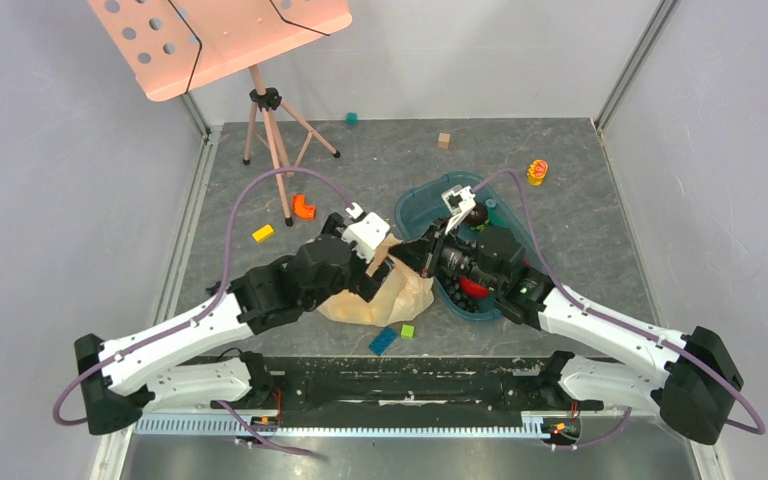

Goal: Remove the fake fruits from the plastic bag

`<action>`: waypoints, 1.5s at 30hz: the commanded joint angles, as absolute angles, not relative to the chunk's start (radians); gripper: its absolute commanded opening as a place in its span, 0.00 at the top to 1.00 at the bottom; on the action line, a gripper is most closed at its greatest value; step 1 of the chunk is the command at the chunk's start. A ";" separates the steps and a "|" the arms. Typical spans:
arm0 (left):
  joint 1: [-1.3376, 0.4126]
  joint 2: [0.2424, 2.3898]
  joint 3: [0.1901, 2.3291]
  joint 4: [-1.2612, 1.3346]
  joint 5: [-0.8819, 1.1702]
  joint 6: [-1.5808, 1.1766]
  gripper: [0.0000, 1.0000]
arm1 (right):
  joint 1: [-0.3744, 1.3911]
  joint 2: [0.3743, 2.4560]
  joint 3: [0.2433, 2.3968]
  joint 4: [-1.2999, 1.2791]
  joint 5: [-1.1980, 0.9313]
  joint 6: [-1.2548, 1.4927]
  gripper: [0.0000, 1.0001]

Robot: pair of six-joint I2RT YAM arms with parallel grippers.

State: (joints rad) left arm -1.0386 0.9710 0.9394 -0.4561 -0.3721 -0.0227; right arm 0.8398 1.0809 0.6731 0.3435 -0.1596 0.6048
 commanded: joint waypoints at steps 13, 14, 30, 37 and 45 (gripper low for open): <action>-1.074 0.986 1.012 -0.483 -0.747 0.016 0.94 | 0.815 1.006 0.648 0.360 -0.147 0.595 1.00; -1.073 0.978 1.012 -0.489 -0.762 0.010 0.97 | 0.814 1.001 0.645 0.353 -0.131 0.598 1.00; -1.009 0.600 0.826 -0.372 -0.694 -0.223 0.98 | 0.759 0.875 0.509 0.208 0.178 0.780 0.91; -1.009 0.470 0.723 -0.222 -0.454 -0.134 0.98 | 0.759 0.859 0.623 0.131 0.158 0.571 0.45; -1.009 0.484 0.714 -0.149 -0.234 -0.066 0.98 | 0.759 0.850 0.812 0.041 -0.194 0.285 0.41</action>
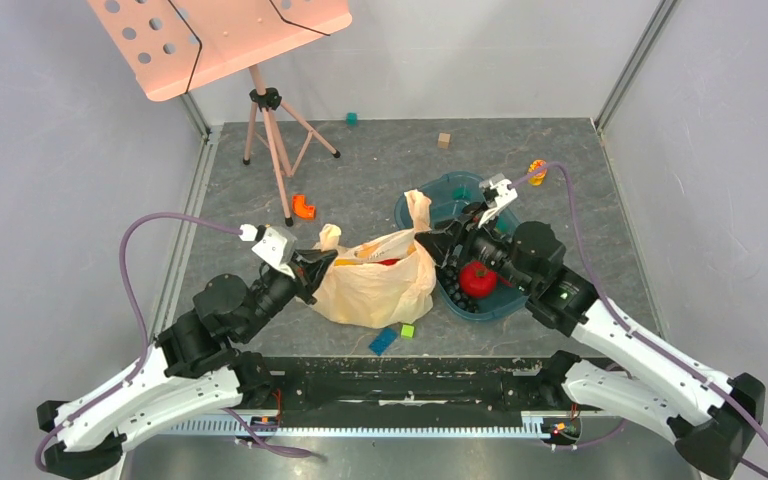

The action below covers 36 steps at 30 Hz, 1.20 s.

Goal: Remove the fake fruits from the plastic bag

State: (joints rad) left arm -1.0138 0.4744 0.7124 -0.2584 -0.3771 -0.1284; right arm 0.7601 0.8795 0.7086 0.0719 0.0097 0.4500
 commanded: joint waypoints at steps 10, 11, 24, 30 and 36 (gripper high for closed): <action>-1.009 0.506 0.701 -0.115 -0.176 -0.070 0.98 | 0.872 0.966 0.950 -0.049 -0.251 0.312 0.80; -1.009 0.505 0.698 -0.114 -0.175 -0.071 0.98 | 0.904 0.994 0.974 -0.067 -0.221 0.301 0.81; -1.009 0.468 0.671 -0.116 -0.073 -0.002 0.98 | 0.999 1.290 1.172 -0.276 0.125 0.363 0.86; -1.009 0.448 0.660 -0.120 -0.040 0.035 0.98 | 0.987 1.377 1.237 -0.318 0.090 0.353 0.85; -1.009 0.439 0.653 -0.131 -0.096 0.029 0.98 | 0.986 1.402 1.231 -0.360 -0.086 0.301 0.82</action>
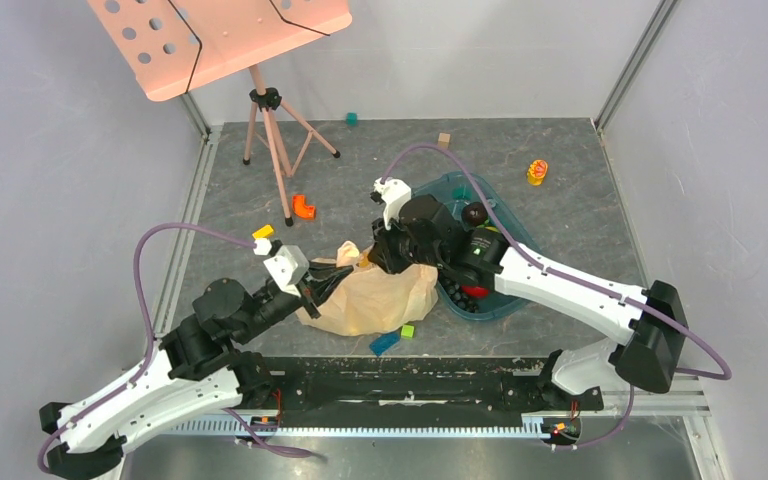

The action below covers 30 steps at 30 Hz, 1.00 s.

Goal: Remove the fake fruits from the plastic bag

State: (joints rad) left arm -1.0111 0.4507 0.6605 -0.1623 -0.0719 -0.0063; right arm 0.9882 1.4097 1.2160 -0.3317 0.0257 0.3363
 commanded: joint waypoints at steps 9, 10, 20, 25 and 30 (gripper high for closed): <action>-1.008 0.424 0.658 -0.161 -0.182 0.015 0.98 | 0.988 1.269 0.961 -0.332 -0.162 0.323 0.79; -1.009 0.422 0.659 -0.165 -0.186 0.014 0.98 | 0.988 1.248 0.931 -0.333 -0.158 0.328 0.78; -1.009 0.438 0.708 -0.190 -0.225 -0.036 0.43 | 0.988 1.179 0.833 -0.259 -0.127 0.370 0.76; -1.009 0.480 0.830 -0.263 -0.271 -0.072 0.06 | 0.988 1.174 0.820 -0.189 -0.115 0.400 0.76; -1.008 0.610 1.020 -0.386 -0.276 -0.100 0.02 | 0.989 1.166 0.796 -0.133 -0.107 0.432 0.76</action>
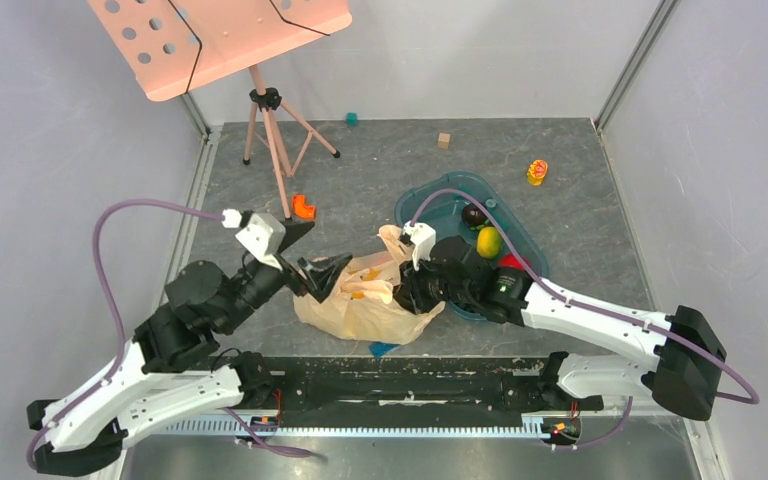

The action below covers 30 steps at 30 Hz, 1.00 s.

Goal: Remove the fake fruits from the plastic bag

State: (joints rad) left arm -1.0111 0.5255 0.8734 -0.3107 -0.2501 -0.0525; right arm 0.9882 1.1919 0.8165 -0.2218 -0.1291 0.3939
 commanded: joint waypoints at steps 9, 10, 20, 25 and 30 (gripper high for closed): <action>-1.009 0.915 1.270 -0.476 -0.086 -0.145 0.56 | 0.987 1.131 0.740 -0.048 -0.085 0.503 0.77; -1.008 0.954 1.284 -0.480 -0.055 -0.161 0.73 | 0.986 1.126 0.738 -0.042 -0.076 0.512 0.78; -1.011 1.126 1.277 -0.551 -0.005 -0.328 0.98 | 0.985 1.037 0.658 0.024 0.051 0.610 0.84; -1.011 1.104 1.163 -0.540 -0.005 -0.382 0.98 | 0.983 1.005 0.625 0.029 0.080 0.632 0.85; -1.024 1.132 1.115 -0.522 0.062 -0.398 0.98 | 0.982 1.002 0.618 0.028 0.078 0.641 0.85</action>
State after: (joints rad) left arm -1.0111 1.1198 1.1324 -0.5476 0.0071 -0.3401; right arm 0.9844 1.0225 0.6239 -0.0105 0.0486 0.6178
